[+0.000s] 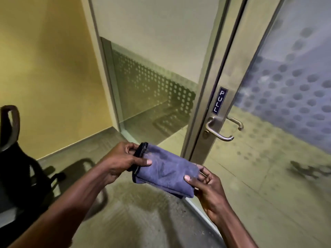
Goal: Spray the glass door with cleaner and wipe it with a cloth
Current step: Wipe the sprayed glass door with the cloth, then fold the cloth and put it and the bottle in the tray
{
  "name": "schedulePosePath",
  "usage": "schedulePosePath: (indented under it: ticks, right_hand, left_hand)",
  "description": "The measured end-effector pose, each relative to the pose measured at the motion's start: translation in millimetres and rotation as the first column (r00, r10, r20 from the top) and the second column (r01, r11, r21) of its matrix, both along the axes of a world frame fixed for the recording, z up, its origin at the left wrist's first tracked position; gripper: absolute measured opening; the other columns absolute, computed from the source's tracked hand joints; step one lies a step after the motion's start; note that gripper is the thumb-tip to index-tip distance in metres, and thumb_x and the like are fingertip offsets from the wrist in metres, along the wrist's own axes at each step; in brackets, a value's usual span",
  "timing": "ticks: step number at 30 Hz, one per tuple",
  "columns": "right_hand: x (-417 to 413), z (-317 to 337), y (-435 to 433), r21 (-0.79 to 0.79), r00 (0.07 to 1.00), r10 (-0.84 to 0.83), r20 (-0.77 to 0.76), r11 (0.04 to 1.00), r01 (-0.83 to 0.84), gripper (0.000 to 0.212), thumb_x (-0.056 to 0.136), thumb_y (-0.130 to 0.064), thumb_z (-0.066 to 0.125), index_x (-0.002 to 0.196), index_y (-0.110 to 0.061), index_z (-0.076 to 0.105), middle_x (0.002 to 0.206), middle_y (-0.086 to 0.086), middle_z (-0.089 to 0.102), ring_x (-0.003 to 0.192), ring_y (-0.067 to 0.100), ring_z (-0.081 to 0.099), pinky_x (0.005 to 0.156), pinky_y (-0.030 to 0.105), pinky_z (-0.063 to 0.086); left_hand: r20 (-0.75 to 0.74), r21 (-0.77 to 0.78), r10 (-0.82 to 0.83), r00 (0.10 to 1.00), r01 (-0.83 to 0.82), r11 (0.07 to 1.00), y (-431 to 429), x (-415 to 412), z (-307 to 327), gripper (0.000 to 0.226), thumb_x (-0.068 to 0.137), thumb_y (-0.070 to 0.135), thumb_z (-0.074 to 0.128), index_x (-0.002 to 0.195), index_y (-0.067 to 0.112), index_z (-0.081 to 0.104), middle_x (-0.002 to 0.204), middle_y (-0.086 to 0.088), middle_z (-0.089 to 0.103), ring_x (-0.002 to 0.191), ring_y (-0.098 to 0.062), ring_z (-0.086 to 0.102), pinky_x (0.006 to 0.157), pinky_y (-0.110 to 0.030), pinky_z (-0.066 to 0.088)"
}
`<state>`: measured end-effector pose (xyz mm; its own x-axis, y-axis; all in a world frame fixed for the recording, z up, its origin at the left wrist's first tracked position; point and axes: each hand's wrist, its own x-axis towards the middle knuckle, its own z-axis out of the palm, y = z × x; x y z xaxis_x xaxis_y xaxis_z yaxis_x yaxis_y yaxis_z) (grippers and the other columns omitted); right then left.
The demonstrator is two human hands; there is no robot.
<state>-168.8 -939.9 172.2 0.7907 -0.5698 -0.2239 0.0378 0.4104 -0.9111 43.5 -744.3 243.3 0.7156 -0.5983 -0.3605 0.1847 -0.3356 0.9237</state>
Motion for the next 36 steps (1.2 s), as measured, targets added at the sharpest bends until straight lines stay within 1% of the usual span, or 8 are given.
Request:
schedulePosePath:
  ticks: [4,6,10,19,21,26,31,36]
  right_hand:
    - [22.8,-1.8,22.8,-0.006,1.000,0.006,0.000,1.000,-0.006,0.051,0.075,-0.005,0.088,0.123,-0.002,0.072,0.119,0.019,0.082,0.102,0.027,0.080,0.079,0.032,0.067]
    - [34.2,-2.3,37.6,-0.001,1.000,-0.004,-0.003,1.000,0.004,0.054,0.073,-0.007,0.090,0.124,-0.001,0.072,0.119,0.019,0.082,0.102,0.029,0.080,0.082,0.033,0.068]
    - [52.4,-6.4,74.0,0.016,0.999,-0.006,-0.039,1.000,0.007,0.053,0.070,-0.011,0.092,0.119,0.000,0.076,0.115,0.022,0.082,0.094,0.027,0.081,0.076,0.031,0.067]
    - [90.8,-14.0,186.9,0.004,0.989,0.052,-0.136,0.999,-0.052,0.044,0.072,-0.017,0.092,0.112,-0.006,0.080,0.109,0.021,0.083,0.092,0.030,0.081,0.076,0.033,0.068]
    - [97.9,-16.7,203.6,0.012,0.987,0.058,-0.152,0.998,-0.057,0.041,0.076,-0.017,0.091,0.115,-0.006,0.079,0.109,0.019,0.084,0.092,0.029,0.081,0.075,0.032,0.068]
    - [121.7,-34.7,270.2,0.020,0.963,0.163,-0.216,0.986,-0.163,0.029,0.090,0.000,0.079,0.118,-0.007,0.078,0.111,0.017,0.084,0.092,0.026,0.079,0.077,0.034,0.064]
    - [145.9,-43.9,316.4,0.042,0.934,0.245,-0.259,0.969,-0.243,0.032,0.092,0.005,0.076,0.122,-0.005,0.074,0.108,0.015,0.085,0.090,0.022,0.080,0.075,0.032,0.066]
    - [174.2,-55.8,344.9,0.043,0.889,0.366,-0.275,0.929,-0.369,0.033,0.092,0.006,0.076,0.124,-0.001,0.073,0.112,0.021,0.083,0.094,0.026,0.079,0.070,0.027,0.066]
  left_hand:
    - [-0.058,-0.054,0.101,0.993,-0.104,0.993,47.0,10.8,-12.2,0.046,0.074,-0.013,0.094,0.116,-0.002,0.079,0.117,-0.029,0.085,0.101,-0.035,0.082,0.094,-0.043,0.068]
    - [-0.079,-0.093,0.164,0.983,-0.171,0.981,67.7,15.7,-18.4,0.041,0.077,-0.013,0.092,0.115,-0.004,0.080,0.114,-0.028,0.085,0.095,-0.030,0.084,0.083,-0.033,0.072]
    - [-0.079,-0.124,0.255,0.964,-0.263,0.957,107.4,22.2,-31.5,0.033,0.080,-0.017,0.087,0.110,-0.003,0.080,0.102,-0.022,0.087,0.073,-0.017,0.084,0.065,-0.024,0.068]
    - [-0.008,-0.067,0.399,0.917,-0.398,0.915,227.6,44.6,-70.5,0.032,0.082,-0.010,0.092,0.107,0.003,0.078,0.080,-0.005,0.087,0.066,-0.013,0.081,0.061,-0.025,0.066]
    - [0.011,-0.080,0.409,0.913,-0.406,0.910,247.2,44.0,-78.6,0.030,0.083,-0.006,0.093,0.103,0.012,0.081,0.083,-0.003,0.088,0.071,-0.015,0.082,0.065,-0.029,0.067]
    - [0.049,-0.062,0.504,0.862,-0.501,0.863,320.7,44.5,-102.9,0.025,0.091,-0.005,0.087,0.108,0.013,0.081,0.106,-0.018,0.088,0.095,-0.027,0.081,0.101,-0.050,0.065]
    - [0.013,-0.024,0.536,0.844,-0.536,0.844,377.0,41.1,-116.0,0.038,0.083,-0.007,0.093,0.111,0.016,0.081,0.097,-0.005,0.090,0.085,-0.015,0.083,0.094,-0.043,0.068]
    - [0.065,0.018,0.591,0.804,-0.593,0.805,417.1,32.0,-123.6,0.053,0.082,-0.010,0.091,0.130,0.011,0.081,0.110,-0.008,0.090,0.098,-0.023,0.083,0.097,-0.044,0.067]
